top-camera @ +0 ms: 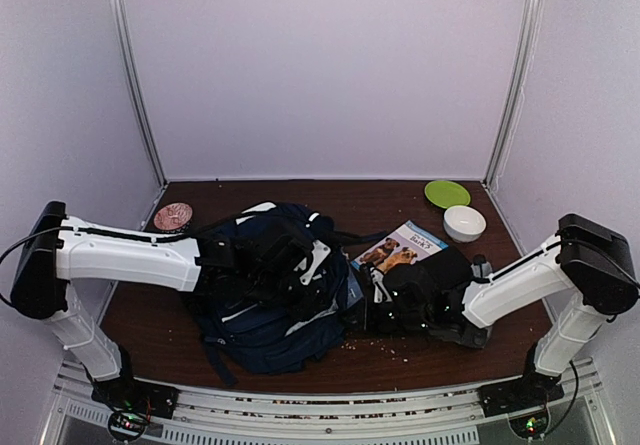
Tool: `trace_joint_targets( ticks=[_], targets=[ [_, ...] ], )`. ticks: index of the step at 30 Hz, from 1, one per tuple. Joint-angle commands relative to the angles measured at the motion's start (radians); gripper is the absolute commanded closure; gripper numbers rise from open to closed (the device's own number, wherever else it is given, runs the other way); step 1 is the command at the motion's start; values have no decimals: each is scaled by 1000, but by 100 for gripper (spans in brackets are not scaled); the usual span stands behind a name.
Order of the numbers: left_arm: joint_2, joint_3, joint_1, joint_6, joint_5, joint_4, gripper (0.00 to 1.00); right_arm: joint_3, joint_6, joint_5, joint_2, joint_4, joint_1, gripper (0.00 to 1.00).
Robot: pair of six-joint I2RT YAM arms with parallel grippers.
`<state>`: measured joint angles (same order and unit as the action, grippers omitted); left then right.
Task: Pack the student bag
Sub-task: Unzip the student bag at the center of the board.
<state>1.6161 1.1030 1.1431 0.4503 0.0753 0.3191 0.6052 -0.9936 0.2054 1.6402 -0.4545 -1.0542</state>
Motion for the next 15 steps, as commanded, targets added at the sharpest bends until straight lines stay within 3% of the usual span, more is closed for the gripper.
trace_joint_targets(
  ticks=[1,7,13,15],
  targets=[
    [21,20,-5,-25,-85,-5,35,-37,18,-11,-9,56,-1,100],
    [44,20,-5,-27,-72,12,36,-41,19,-9,-9,42,-2,100],
    [80,3,-9,-2,-20,2,46,-48,24,-9,-18,29,-1,100],
    [86,-1,-13,7,-11,-3,54,-51,24,-9,-21,26,-2,100]
  ],
)
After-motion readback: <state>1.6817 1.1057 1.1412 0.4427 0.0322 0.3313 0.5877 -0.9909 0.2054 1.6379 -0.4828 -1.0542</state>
